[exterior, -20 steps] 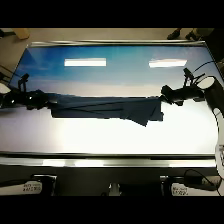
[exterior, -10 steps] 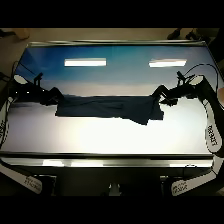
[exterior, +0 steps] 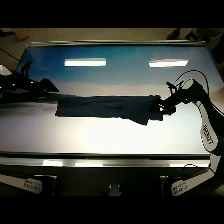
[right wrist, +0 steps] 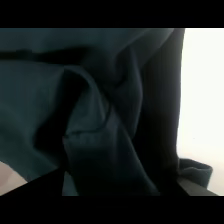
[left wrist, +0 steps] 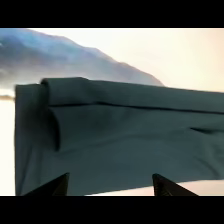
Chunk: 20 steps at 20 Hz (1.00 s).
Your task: Fold the shirts.
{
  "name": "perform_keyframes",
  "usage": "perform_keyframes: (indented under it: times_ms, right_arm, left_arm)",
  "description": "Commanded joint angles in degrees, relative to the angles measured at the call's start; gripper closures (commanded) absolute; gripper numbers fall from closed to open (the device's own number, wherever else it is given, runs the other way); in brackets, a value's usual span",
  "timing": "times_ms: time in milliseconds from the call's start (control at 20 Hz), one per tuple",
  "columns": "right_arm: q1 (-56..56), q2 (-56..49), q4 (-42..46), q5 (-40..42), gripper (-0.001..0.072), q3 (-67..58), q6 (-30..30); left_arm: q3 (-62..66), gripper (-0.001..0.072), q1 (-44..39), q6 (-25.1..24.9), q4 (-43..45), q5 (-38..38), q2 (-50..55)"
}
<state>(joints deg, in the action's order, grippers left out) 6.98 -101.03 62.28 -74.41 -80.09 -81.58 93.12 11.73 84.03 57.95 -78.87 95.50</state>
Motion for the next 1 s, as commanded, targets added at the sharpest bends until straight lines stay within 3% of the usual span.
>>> perform_keyframes:
  times_ms: [0,50,100,150,200,250,300,600,950]
  right_arm:
    - [-2.3,-2.9,-3.3,2.7,0.0006,0.5,-2.0]
    - [-2.3,-3.1,-5.2,3.7,0.0119,0.5,-1.9]
    - [-2.3,-2.9,-6.8,4.6,0.0458,0.3,-2.0]
    - [-2.3,-2.3,-7.7,3.9,0.0684,-0.5,-2.8]
    - [-2.3,-1.2,-7.8,2.8,0.0692,-1.5,-2.8]
    - [-2.3,0.3,-7.8,1.8,0.0693,-2.5,-2.8]
    - [-2.3,2.3,-7.8,0.3,0.0693,-3.7,-2.8]
    - [-2.3,18.2,-7.7,-10.3,0.0693,-5.8,-5.4]
    - [-2.3,29.9,-7.6,-12.8,0.0693,-5.8,-7.2]
  left_arm:
    - [0.1,0.0086,-2.0,-0.7,0.0,-1.7,-3.6]
    - [0.1,0.0087,-3.1,-0.7,0.0,-1.7,-3.9]
    - [0.1,0.0102,-4.5,-0.7,0.0,-1.7,-3.9]
    - [-0.2,0.0107,-6.0,-1.2,0.0,-1.2,-3.8]
    - [-1.0,0.0257,-8.0,-1.8,0.0,0.0,-3.8]
    - [-2.3,0.0567,-10.1,-1.8,-0.1,2.1,-3.8]
    - [-4.2,0.0680,-12.9,-1.8,-0.4,5.7,-3.7]
    - [-10.3,0.0681,-32.2,-1.8,-20.6,23.1,7.3]
    - [-10.2,0.0680,-50.7,-16.1,-60.3,31.9,20.7]
